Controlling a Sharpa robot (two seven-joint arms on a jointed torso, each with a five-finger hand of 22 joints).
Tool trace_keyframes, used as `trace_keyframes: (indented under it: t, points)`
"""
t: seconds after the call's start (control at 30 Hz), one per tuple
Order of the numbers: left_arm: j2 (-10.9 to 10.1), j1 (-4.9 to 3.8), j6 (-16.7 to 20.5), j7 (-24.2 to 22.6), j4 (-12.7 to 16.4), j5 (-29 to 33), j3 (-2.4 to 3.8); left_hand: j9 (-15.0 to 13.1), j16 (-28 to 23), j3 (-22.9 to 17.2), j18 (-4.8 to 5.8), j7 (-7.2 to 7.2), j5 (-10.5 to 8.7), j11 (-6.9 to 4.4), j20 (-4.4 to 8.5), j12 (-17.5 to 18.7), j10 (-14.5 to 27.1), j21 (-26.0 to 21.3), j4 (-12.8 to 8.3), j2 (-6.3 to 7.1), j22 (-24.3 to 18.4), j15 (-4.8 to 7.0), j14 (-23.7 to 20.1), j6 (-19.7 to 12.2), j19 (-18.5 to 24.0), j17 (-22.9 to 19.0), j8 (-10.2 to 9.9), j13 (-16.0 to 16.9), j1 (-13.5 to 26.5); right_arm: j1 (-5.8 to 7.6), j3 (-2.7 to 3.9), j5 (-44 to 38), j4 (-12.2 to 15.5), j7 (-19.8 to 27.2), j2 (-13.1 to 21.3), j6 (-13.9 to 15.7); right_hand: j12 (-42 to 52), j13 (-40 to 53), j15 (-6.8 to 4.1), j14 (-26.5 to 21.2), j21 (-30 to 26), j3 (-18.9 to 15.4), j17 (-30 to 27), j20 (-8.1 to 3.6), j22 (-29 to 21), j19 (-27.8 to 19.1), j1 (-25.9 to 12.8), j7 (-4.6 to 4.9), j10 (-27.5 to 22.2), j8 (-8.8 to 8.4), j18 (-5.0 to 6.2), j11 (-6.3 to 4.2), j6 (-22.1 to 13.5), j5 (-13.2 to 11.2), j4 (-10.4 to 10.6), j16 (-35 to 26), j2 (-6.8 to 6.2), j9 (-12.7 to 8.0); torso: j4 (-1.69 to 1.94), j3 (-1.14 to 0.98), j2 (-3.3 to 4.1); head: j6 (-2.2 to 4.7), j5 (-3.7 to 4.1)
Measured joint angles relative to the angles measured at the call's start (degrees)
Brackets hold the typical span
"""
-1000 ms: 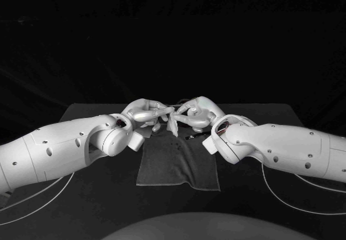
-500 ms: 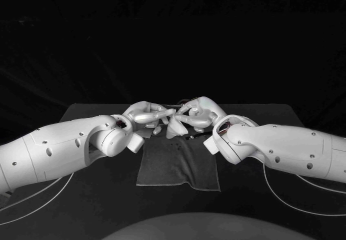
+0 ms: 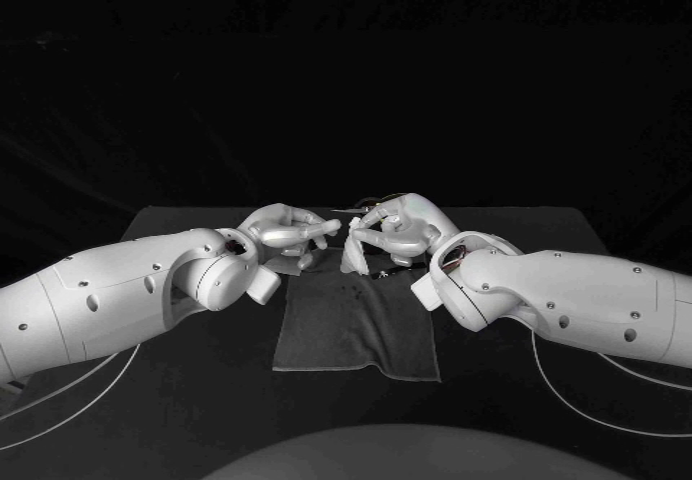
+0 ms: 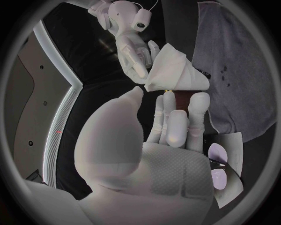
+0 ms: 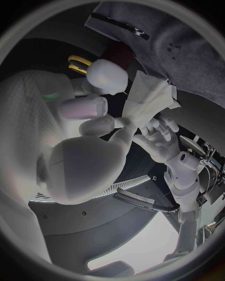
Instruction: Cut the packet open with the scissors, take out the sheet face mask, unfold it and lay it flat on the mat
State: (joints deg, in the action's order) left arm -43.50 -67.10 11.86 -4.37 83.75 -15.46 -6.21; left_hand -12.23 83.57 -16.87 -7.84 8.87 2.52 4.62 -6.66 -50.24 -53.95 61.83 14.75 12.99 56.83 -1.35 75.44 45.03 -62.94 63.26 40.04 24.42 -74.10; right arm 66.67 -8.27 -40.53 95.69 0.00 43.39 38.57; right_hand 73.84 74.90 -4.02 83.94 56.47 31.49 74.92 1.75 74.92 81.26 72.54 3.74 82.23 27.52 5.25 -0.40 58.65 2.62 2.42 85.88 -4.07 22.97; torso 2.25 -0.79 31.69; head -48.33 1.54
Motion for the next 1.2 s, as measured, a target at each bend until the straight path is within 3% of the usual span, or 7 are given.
trace_keyframes:
  t: [0.2,0.27,0.33,0.4,0.53,0.77,1.2]
  points:
    - [-0.2,0.0,0.0,0.4,0.4,-0.6,-0.06,-0.8,0.0,1.0,0.0,-0.97,0.0,-0.06,0.03,-1.9,0.0,0.0,-0.1,-1.23,0.4,0.43,0.4,1.0,0.0,0.9,2.1,0.5,-3.3,-0.07,0.01,1.0,0.1,0.3,0.2,0.4,0.0,0.0,-0.02,0.0,0.0,0.0,0.0,0.0,0.0,0.0,-0.1,-0.01,0.0,0.0,-0.01,-0.01,0.0,0.0,0.0,0.0,0.09,0.0,0.01,0.03,0.0,-0.04,0.05]
    - [-0.3,0.02,-0.2,0.3,0.8,-0.7,-0.08,-0.9,0.1,0.9,0.0,-1.48,0.0,-0.91,0.2,-2.1,-0.4,0.1,-0.2,-2.15,0.6,0.72,0.7,1.5,-0.4,1.2,2.4,0.5,-4.7,-0.08,0.01,1.5,0.1,0.4,0.2,0.6,0.0,0.0,-0.02,0.0,0.0,0.1,0.0,0.0,0.0,0.0,-0.2,-0.02,0.0,0.0,-0.01,-0.01,0.0,0.0,-0.1,0.0,0.16,0.0,0.01,0.03,0.0,-0.04,0.08]
    - [-0.3,0.05,-0.5,0.1,1.3,-0.7,-0.1,-0.9,0.1,0.7,0.0,-1.55,0.0,-1.06,0.2,-1.8,-0.4,0.2,-0.3,-2.82,0.6,1.06,0.4,1.6,-0.4,1.0,2.4,0.1,-5.3,-0.08,0.01,2.0,0.1,0.5,0.3,0.7,0.0,0.0,-0.01,0.0,0.0,0.1,0.0,0.0,0.0,0.0,-0.2,-0.09,0.0,0.0,-0.01,-0.01,-0.1,0.0,-0.1,0.0,0.23,0.0,0.02,0.06,0.0,-0.02,0.08]
    - [-0.3,0.08,-1.1,-0.3,1.7,-0.7,-0.11,-0.2,0.1,0.6,0.0,-1.86,0.0,-1.28,0.55,-0.6,-0.2,-0.3,-0.1,-2.55,0.1,1.37,0.0,0.8,-0.1,-0.2,1.1,-0.8,-6.0,-0.09,0.02,2.4,0.0,0.5,0.2,0.8,0.0,0.0,-0.01,0.0,0.0,0.1,0.0,0.0,0.0,0.0,-0.2,-0.09,0.1,0.0,-0.02,-0.11,-0.1,0.0,-0.1,0.0,0.23,0.0,0.02,0.06,0.0,-0.01,0.08]
    - [-0.1,0.13,-2.3,-1.3,2.3,-0.7,-0.12,0.7,-0.5,1.1,-0.01,-1.23,0.0,-1.13,0.5,0.4,0.3,-1.4,0.3,-1.79,-1.2,0.83,-1.2,0.0,0.8,-2.0,-0.6,-1.5,-6.8,-0.1,0.02,3.1,0.0,0.6,0.1,1.0,0.0,0.1,-0.01,0.0,0.0,0.1,0.0,0.0,0.0,0.0,-0.2,-0.09,0.1,0.0,-0.02,-0.13,-0.1,0.0,-0.1,0.0,0.23,0.0,0.03,0.06,0.0,-0.01,0.03]
    - [0.4,0.16,-3.2,-1.9,2.5,-1.8,-0.21,1.0,-0.9,3.3,0.0,-0.96,0.0,-0.6,0.21,0.8,0.2,-2.4,1.0,-0.34,-2.1,0.61,-2.1,-0.2,1.4,-3.3,-1.0,-1.9,-6.3,-0.1,0.02,3.8,0.1,0.7,0.0,1.1,0.0,0.0,0.01,0.0,0.0,0.2,0.0,0.01,0.0,0.0,-0.2,-0.1,0.1,0.0,-0.03,-0.14,-0.1,-0.1,0.1,-0.1,0.23,0.0,0.03,0.07,0.01,-0.01,0.0]
    - [1.3,0.22,-3.1,-0.6,2.3,-4.1,-0.29,1.0,-0.9,3.9,0.0,-0.59,0.0,-0.39,0.21,0.8,0.0,-2.4,1.1,-0.3,-1.5,0.61,-2.1,0.2,1.4,-2.7,-1.0,-2.0,-6.3,-0.13,0.03,4.2,0.4,0.9,-0.2,1.2,0.0,0.0,0.02,0.0,0.0,0.5,0.0,0.01,0.0,0.0,-0.2,-0.11,0.1,0.0,-0.04,-0.09,-0.1,0.0,-0.1,-0.1,0.23,0.0,0.01,0.03,0.02,-0.01,-0.01]
